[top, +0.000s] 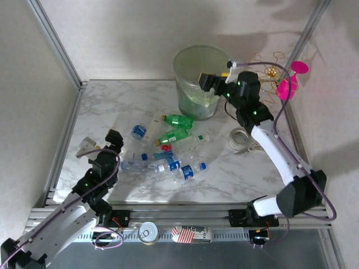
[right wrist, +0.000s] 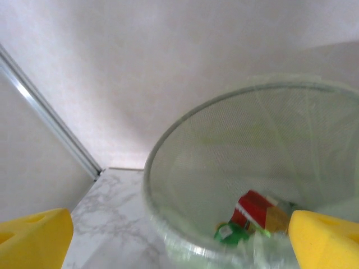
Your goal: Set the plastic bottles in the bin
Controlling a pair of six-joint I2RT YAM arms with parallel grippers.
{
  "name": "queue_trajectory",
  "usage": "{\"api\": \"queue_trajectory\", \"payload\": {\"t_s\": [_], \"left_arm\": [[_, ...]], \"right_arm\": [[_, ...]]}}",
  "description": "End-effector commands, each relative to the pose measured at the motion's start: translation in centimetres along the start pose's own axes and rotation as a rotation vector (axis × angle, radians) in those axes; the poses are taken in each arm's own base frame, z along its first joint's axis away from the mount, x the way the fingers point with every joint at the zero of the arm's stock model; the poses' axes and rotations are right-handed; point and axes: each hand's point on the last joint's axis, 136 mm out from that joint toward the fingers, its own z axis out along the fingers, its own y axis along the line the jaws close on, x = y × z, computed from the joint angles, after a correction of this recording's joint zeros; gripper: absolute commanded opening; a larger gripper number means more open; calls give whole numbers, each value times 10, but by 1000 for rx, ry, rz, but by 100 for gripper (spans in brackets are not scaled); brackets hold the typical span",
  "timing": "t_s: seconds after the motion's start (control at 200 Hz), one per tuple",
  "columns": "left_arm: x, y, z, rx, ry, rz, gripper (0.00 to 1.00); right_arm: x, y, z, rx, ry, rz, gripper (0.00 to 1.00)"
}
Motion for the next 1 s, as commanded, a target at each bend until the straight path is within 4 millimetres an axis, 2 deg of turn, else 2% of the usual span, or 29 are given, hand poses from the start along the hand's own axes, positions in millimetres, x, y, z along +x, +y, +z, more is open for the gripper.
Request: {"api": "queue_trajectory", "payload": {"t_s": [0.0, 0.255, 0.481, 0.671, 0.856, 0.996], "left_arm": [[3, 33, 3, -91, -15, -16, 100], [27, 66, 23, -180, 80, -44, 99], [46, 97, 39, -307, 178, -88, 99], [62, 115, 55, -402, 265, -116, 100], [69, 114, 73, -463, 307, -99, 100], [73, 117, 81, -513, 314, -102, 100]], "right_arm": [[10, 10, -18, -51, -29, 31, 99], [70, -4, -36, -41, 55, 53, 99], [105, -21, -43, -1, 68, 39, 99], [114, -28, -36, 19, 80, 29, 99], [114, -32, -36, 29, 55, -13, 99], [122, -37, -35, 36, 68, -14, 99]]}}
